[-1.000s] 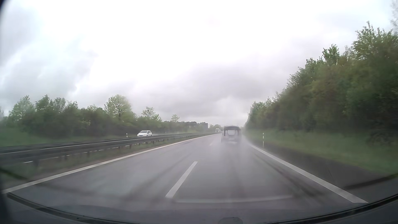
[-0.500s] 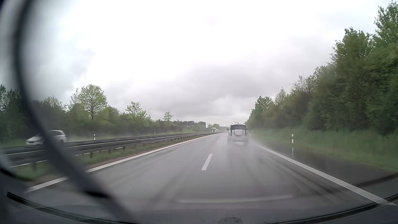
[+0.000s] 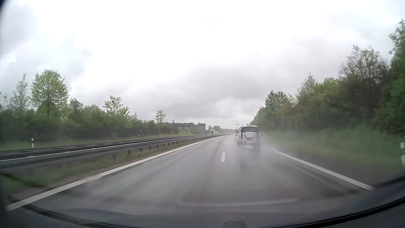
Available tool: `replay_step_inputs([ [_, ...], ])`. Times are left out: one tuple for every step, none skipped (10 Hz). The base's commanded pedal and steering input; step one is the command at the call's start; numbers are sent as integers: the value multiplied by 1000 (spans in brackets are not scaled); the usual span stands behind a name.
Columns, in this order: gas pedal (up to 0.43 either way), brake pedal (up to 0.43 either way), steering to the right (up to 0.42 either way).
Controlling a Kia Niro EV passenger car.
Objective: Follow the waypoints while adhering to traffic rules and regulations
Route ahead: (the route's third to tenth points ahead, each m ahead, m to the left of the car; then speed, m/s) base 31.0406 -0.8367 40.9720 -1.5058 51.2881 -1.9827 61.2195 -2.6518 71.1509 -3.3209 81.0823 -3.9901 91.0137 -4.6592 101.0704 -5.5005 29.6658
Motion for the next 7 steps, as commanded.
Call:
replay_step_inputs([
  [409, 0, 9],
  [409, 0, 9],
  [409, 0, 9],
  [409, 0, 9],
  [409, 0, 9],
  [409, 0, 9],
  [409, 0, 8],
])
